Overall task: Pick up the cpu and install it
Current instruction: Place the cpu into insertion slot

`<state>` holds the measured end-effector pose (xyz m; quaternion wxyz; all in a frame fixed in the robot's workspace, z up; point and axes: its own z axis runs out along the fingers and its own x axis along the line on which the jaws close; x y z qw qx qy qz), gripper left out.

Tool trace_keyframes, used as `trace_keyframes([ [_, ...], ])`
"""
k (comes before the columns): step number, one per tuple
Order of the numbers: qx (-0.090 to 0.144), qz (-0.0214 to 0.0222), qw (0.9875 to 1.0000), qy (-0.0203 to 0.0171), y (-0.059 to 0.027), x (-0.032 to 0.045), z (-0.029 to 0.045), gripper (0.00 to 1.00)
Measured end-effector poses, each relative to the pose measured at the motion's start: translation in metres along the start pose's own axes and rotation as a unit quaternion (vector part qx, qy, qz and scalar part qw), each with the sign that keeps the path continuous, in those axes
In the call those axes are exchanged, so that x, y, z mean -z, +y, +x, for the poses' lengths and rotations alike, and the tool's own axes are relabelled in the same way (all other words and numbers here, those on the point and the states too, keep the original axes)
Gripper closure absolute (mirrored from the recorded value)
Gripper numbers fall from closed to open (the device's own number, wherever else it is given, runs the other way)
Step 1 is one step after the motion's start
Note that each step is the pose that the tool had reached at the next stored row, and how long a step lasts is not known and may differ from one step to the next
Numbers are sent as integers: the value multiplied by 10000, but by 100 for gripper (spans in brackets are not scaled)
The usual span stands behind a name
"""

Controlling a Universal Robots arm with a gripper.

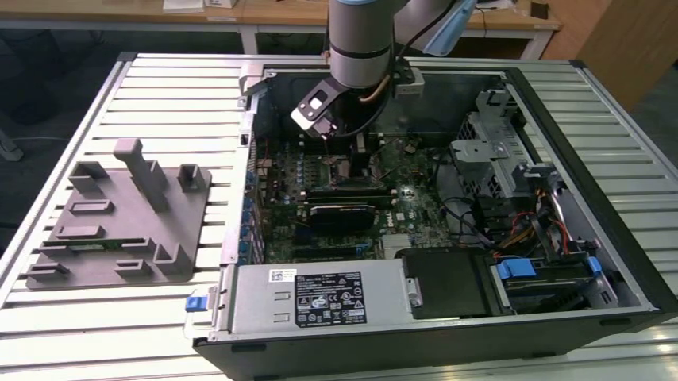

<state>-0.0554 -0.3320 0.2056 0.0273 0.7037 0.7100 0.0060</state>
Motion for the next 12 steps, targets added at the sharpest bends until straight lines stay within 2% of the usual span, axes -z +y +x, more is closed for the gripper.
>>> trace_keyframes([
  [1,0,0,10000,0,0,1,0,52],
  [2,0,0,10000,0,0,2,0,52],
  [4,0,0,10000,0,0,3,0,64],
  [5,0,0,10000,0,0,4,0,64],
  [7,0,0,10000,0,0,6,0,76],
  [8,0,0,10000,0,0,7,0,76],
  [10,0,0,10000,0,1,8,0,87],
  [12,0,0,10000,-1,0,10,-1,89],
])
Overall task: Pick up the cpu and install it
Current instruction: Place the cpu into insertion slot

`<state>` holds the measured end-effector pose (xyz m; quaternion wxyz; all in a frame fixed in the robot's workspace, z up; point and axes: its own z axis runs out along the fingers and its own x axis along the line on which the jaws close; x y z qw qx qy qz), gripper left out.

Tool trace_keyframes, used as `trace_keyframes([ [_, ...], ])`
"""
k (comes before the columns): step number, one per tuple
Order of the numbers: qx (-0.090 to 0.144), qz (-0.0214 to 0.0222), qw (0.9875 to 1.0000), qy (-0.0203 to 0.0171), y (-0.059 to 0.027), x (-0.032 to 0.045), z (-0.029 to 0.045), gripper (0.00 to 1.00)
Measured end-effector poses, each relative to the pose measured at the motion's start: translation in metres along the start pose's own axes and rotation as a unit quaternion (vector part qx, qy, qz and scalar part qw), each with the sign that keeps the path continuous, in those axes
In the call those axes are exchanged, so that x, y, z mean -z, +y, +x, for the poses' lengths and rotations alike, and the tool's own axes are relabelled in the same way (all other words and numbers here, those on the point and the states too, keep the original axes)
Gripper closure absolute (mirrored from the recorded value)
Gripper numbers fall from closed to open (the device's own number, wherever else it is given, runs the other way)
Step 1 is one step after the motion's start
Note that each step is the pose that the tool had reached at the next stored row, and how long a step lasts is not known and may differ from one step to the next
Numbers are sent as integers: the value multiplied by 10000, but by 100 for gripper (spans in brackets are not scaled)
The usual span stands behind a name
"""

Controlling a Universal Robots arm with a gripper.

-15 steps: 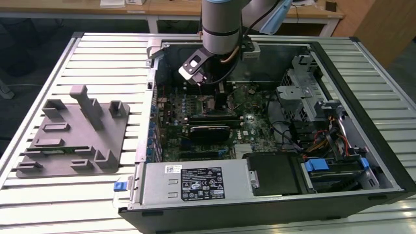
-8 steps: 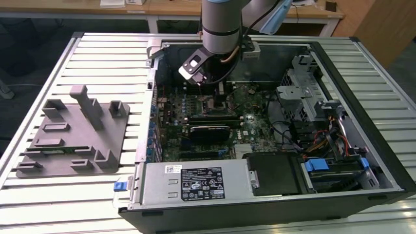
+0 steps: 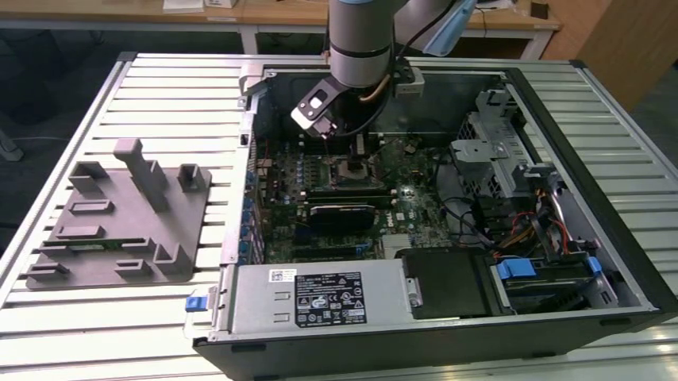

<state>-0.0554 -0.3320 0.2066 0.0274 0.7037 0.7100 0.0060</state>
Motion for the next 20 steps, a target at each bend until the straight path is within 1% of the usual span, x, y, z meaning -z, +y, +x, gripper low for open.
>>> trace_keyframes([
  [3,0,0,10000,0,0,2,0,89],
  [8,0,0,10000,0,-1,-27,1,89],
  [20,0,0,10000,0,-3,-60,2,89],
])
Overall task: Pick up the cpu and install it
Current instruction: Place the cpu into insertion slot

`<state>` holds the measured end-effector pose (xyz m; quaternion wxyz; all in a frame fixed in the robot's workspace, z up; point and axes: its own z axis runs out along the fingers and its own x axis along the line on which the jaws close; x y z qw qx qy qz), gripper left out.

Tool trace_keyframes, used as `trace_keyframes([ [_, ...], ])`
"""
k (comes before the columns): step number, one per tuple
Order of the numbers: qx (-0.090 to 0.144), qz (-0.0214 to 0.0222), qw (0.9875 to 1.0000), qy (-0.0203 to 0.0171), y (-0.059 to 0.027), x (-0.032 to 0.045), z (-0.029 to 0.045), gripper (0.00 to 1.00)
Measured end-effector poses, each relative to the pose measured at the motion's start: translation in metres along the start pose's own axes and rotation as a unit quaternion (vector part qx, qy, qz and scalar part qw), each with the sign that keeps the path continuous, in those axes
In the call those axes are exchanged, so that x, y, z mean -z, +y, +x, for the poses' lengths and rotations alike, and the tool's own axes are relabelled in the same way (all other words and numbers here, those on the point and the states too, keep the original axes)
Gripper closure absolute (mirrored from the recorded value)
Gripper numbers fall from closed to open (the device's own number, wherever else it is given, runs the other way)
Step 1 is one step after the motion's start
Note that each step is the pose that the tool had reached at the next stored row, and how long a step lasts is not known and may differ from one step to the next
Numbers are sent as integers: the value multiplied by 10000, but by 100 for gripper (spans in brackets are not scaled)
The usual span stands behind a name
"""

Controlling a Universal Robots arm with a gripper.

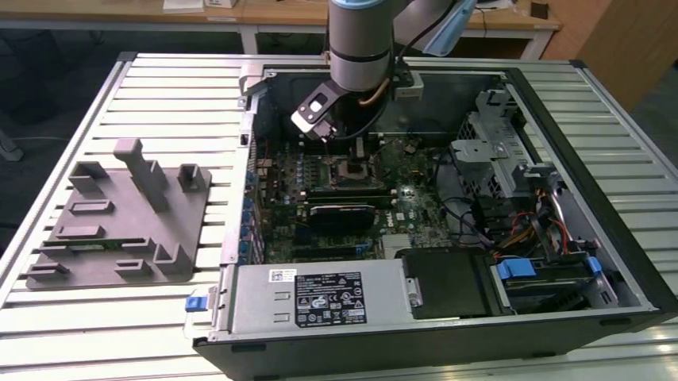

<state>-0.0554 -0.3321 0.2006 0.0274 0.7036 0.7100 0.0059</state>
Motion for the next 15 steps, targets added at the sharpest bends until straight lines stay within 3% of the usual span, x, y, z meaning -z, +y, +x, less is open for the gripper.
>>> trace_keyframes([
  [15,0,0,10000,-1,-1,-25,1,89],
])
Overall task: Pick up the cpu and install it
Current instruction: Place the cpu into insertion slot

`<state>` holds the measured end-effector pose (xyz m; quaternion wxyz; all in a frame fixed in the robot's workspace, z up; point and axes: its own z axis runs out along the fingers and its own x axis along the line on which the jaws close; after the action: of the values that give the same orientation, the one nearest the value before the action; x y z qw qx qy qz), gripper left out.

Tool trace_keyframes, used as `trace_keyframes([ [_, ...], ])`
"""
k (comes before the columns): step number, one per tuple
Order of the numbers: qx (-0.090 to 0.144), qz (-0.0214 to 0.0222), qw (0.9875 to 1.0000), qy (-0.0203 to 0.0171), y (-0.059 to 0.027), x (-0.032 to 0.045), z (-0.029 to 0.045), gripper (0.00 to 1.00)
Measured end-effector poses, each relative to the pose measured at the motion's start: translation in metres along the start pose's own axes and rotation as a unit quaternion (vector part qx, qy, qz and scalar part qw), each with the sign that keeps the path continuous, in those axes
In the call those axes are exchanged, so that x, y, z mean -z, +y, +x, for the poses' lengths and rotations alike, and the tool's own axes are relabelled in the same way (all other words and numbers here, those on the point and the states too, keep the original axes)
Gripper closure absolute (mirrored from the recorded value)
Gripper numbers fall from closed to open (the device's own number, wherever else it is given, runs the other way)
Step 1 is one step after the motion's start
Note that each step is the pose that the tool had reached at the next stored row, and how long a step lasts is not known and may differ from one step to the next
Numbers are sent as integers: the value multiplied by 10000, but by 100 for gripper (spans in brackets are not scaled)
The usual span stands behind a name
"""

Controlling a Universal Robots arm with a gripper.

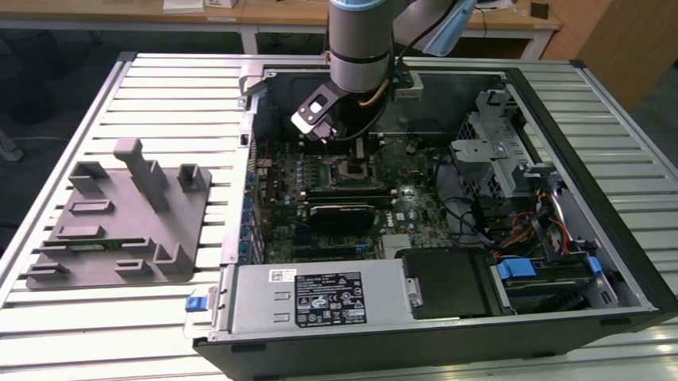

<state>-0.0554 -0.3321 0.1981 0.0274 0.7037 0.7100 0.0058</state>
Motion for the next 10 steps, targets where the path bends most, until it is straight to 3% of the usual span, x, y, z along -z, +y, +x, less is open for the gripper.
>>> trace_keyframes([
  [5,0,-5,10000,6,2,13,2,89],
  [10,0,-1,10000,1,5,99,-3,89],
])
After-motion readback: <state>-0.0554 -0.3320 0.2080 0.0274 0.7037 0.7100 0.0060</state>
